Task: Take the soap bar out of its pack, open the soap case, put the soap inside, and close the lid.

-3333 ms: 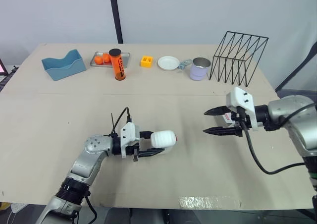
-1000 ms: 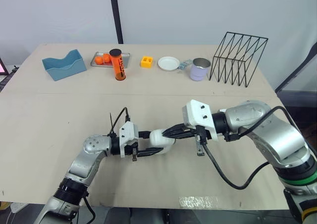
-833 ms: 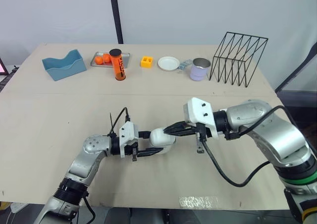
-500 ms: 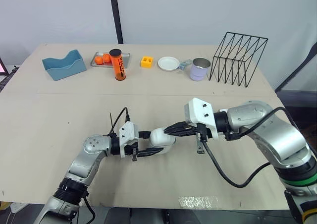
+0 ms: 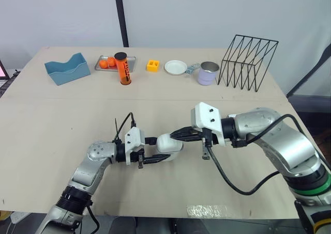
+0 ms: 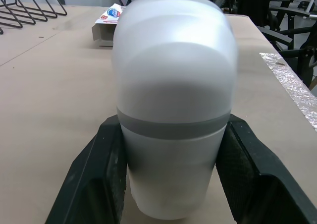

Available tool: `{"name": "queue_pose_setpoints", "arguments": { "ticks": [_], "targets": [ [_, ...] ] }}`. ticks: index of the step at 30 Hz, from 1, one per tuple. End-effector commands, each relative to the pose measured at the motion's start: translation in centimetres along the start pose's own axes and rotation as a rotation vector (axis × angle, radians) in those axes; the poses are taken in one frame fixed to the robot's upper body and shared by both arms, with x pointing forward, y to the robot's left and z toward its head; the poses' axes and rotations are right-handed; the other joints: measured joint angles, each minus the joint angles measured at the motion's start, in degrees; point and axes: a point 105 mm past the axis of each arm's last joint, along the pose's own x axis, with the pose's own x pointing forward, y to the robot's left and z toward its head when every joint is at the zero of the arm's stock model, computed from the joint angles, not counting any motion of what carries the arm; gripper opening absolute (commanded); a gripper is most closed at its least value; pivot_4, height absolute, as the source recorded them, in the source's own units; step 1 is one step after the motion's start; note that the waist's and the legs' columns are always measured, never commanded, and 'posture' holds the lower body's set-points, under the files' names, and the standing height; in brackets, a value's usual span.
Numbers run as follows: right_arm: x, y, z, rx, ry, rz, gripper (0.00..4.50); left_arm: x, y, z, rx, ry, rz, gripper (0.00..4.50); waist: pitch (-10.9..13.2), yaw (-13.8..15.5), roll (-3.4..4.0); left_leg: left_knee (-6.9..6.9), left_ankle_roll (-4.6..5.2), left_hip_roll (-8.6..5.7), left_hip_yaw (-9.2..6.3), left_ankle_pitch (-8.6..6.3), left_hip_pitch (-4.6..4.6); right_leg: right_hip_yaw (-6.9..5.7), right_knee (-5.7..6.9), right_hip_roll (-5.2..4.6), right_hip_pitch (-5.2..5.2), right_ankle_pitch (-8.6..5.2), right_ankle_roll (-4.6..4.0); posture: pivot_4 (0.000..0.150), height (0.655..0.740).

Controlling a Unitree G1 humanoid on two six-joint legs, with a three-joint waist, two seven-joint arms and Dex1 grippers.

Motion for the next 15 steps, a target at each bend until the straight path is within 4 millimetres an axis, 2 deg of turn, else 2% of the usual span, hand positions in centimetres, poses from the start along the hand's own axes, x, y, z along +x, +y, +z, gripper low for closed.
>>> {"name": "queue_pose_setpoints", "arguments": {
  "ticks": [1,9,12,15],
  "targets": [
    [1.0,1.3,-3.0,0.084,0.097,0.054,0.04,-0.4,-0.1,-0.3,0.000,0.023,0.005,2.02,-0.1,0.0,-0.05,0.00,0.00,0.00,0.00,0.00,0.01,0.00,0.00,0.00,0.01,0.00,0.00,0.150,0.7400],
    [1.1,1.6,-3.9,0.109,0.096,0.059,0.04,-0.4,-0.1,-0.4,-0.002,0.023,0.010,2.02,-0.7,0.0,-0.38,-0.05,0.00,0.02,0.01,0.00,0.09,0.02,-0.04,0.01,0.07,-0.01,0.01,0.150,0.7400],
    [0.2,0.3,-3.6,0.132,0.027,0.003,0.04,-0.6,0.0,-0.3,0.000,0.025,0.011,2.02,-0.7,0.0,-0.46,-0.06,0.01,0.03,0.01,-0.01,0.09,0.02,-0.05,0.01,0.08,-0.01,0.01,0.150,0.7400],
    [-1.8,-1.2,-3.3,0.165,-0.066,-0.053,0.04,-0.8,0.2,-0.3,0.000,0.027,0.012,2.02,-0.7,0.0,-0.49,-0.05,0.01,0.02,0.00,-0.01,0.08,0.00,-0.08,0.01,0.09,-0.01,0.01,0.150,0.7400]
  ]
}}
